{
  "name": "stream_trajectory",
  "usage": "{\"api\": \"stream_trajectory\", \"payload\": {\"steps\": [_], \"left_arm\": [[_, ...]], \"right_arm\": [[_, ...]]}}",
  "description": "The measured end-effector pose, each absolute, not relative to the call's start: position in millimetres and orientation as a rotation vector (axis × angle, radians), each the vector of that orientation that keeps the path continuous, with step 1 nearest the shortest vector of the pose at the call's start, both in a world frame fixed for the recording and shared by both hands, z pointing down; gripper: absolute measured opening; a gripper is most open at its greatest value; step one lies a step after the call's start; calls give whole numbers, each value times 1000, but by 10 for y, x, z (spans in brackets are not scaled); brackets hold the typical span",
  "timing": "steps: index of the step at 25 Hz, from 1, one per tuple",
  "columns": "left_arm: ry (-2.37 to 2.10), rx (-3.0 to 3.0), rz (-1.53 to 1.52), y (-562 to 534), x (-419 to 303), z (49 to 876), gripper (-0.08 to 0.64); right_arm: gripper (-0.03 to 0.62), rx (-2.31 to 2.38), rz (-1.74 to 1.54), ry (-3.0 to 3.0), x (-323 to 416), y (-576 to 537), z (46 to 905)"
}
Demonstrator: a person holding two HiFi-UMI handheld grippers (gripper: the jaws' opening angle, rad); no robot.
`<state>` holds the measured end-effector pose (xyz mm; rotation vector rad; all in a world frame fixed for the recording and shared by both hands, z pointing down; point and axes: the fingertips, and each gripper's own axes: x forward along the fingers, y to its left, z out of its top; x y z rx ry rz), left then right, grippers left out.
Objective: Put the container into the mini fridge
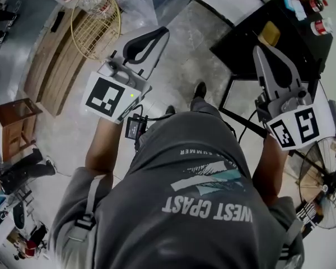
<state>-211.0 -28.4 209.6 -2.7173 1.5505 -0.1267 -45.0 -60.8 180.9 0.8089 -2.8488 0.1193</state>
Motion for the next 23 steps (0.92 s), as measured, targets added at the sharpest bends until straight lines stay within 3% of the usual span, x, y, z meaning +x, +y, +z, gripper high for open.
{"api": "stream_trajectory", "payload": {"steps": [6,11,17,23], "left_arm": [[1491,-2750,-83,-150,-2278,2057,23],[1488,-2780,-70,-916,-2810,2314,23],[1411,-2905,94,-1033,-3642,1040,23],[1395,-2946,111,-1029,-4298,705,23]], "right_arm": [[26,766,53,-2851,-778,-301,1591],[26,714,70,-2863,-1422,-1035,1771],[26,693,34,-2743,-2596,-1217,304],[26,652,48,-2737,-3458,-1351,-41]]}}
